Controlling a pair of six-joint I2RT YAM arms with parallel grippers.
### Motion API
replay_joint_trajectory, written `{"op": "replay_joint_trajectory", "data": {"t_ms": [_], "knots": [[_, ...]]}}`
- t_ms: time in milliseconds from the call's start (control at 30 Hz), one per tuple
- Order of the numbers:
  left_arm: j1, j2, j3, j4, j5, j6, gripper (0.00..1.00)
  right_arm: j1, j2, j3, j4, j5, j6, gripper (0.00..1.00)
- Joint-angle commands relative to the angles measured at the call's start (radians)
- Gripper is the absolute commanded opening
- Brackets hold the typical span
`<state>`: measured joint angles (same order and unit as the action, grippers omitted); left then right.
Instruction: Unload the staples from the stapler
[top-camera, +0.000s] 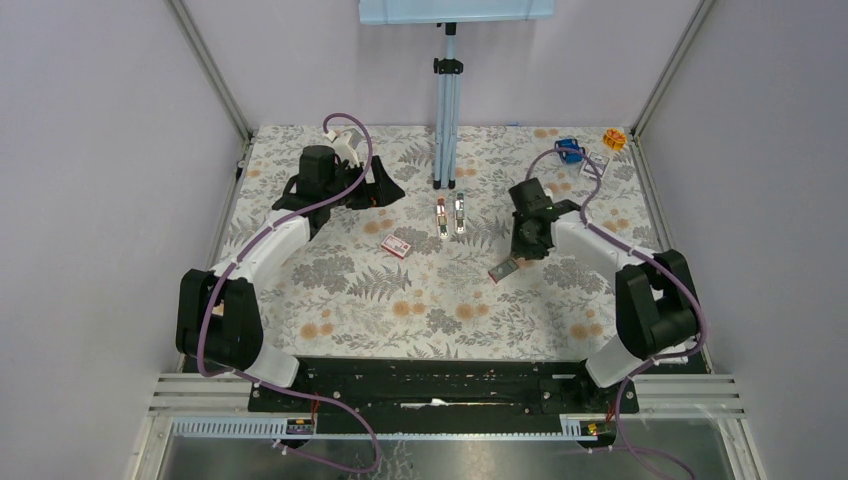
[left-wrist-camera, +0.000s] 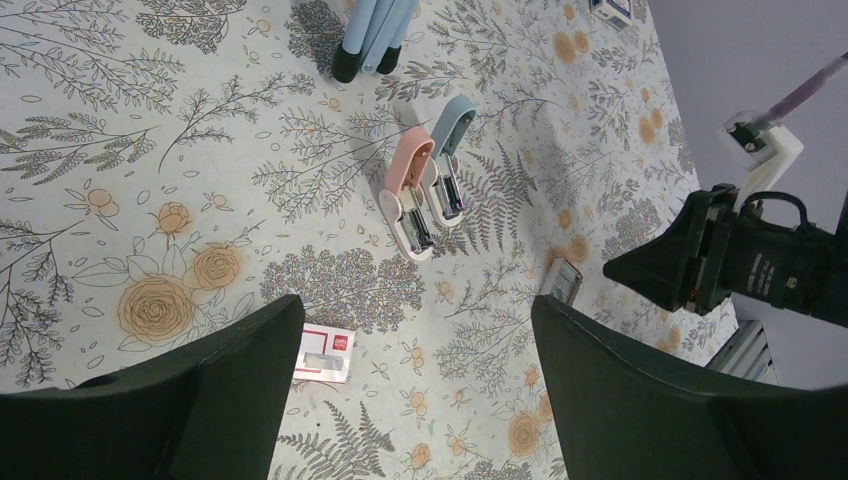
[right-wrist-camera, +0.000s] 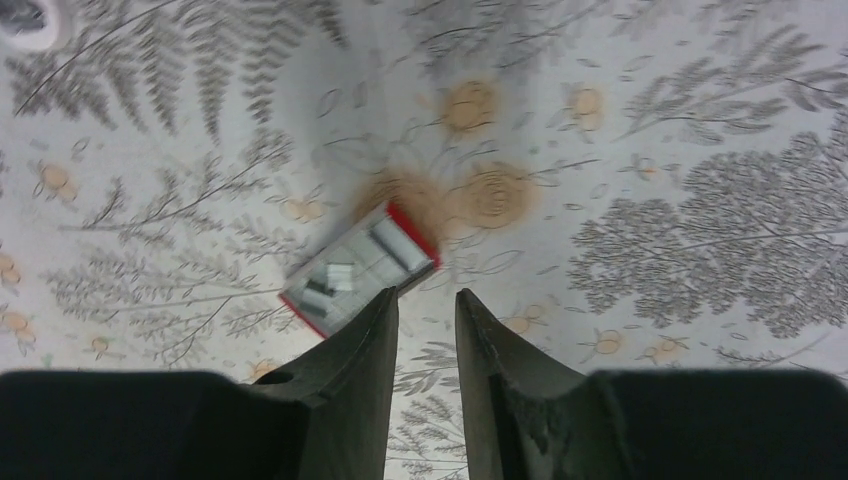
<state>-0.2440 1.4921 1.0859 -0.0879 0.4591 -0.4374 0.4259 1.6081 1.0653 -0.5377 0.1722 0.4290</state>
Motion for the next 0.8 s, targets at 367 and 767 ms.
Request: {"op": "replay_joint_trajectory", "data": {"t_ms": [367, 767], "knots": [[0.000, -0.015, 0.010, 0.022, -0.006, 0.009, 0.88, -0.140, 0.106, 0.086, 0.143, -0.223, 0.003, 0.43], [0.000, -0.009, 0.009, 0.022, -0.003, 0.006, 0.88, -0.070, 0.267, 0.180, -0.021, -0.051, -0.059, 0.46]]}}
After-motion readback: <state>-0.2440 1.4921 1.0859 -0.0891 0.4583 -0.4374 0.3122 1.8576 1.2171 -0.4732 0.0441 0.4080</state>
